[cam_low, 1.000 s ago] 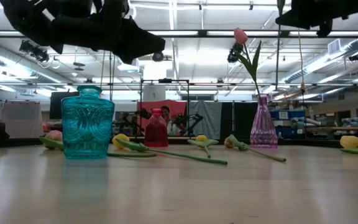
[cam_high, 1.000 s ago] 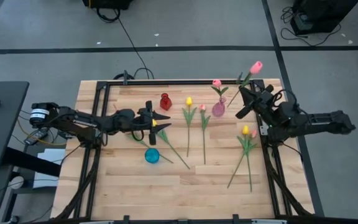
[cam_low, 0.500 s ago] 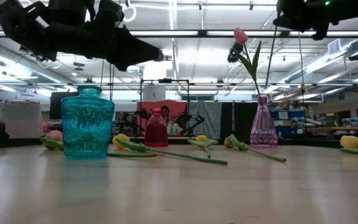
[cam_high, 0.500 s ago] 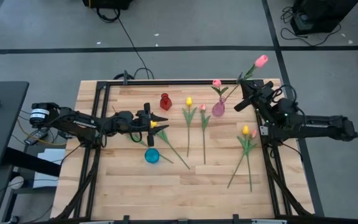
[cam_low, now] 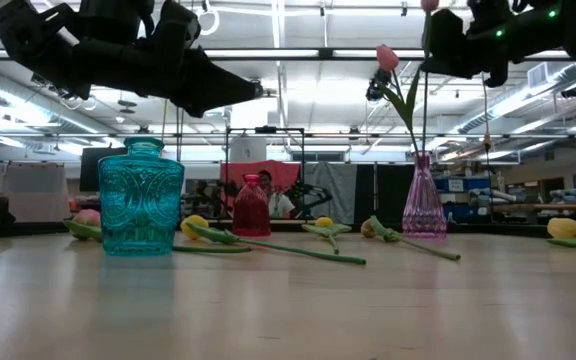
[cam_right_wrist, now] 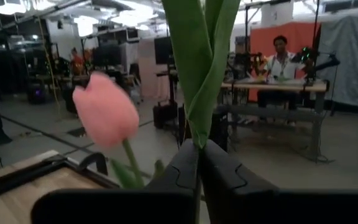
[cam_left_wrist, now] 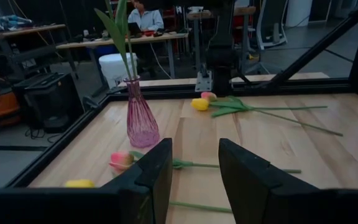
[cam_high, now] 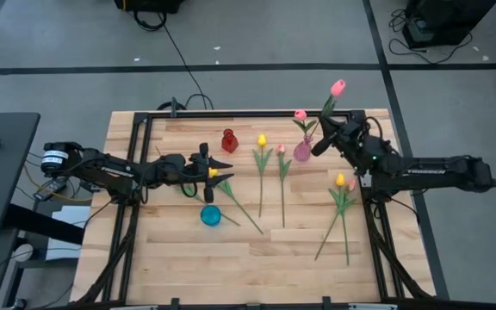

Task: Sort flowers into vase by color
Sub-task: Put the pink tulip into the violet flower vase

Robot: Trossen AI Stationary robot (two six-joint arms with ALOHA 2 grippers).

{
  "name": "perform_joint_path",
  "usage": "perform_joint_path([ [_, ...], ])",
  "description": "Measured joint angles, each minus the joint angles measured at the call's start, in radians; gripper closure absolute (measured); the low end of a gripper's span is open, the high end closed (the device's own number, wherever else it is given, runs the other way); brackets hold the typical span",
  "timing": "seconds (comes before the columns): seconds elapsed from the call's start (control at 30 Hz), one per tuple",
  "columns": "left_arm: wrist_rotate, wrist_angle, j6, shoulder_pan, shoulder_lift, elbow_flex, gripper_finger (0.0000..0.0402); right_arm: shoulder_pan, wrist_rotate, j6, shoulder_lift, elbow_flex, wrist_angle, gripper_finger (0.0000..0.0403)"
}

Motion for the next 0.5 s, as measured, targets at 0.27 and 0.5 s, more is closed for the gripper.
perform_joint_path([
  [0.27, 0.0, -0.017, -0.007, 0.0, 0.0, 0.0, 0.0264, 0.0, -0.063, 0.153, 0.017, 0.004, -0.196, 0.0292],
  [0.5, -0.027, -0.037, -0.003, 0.0, 0.0, 0.0, 0.0264, 0.002, -0.146, 0.496, 0.052, 0.203, -0.826, 0.0249],
])
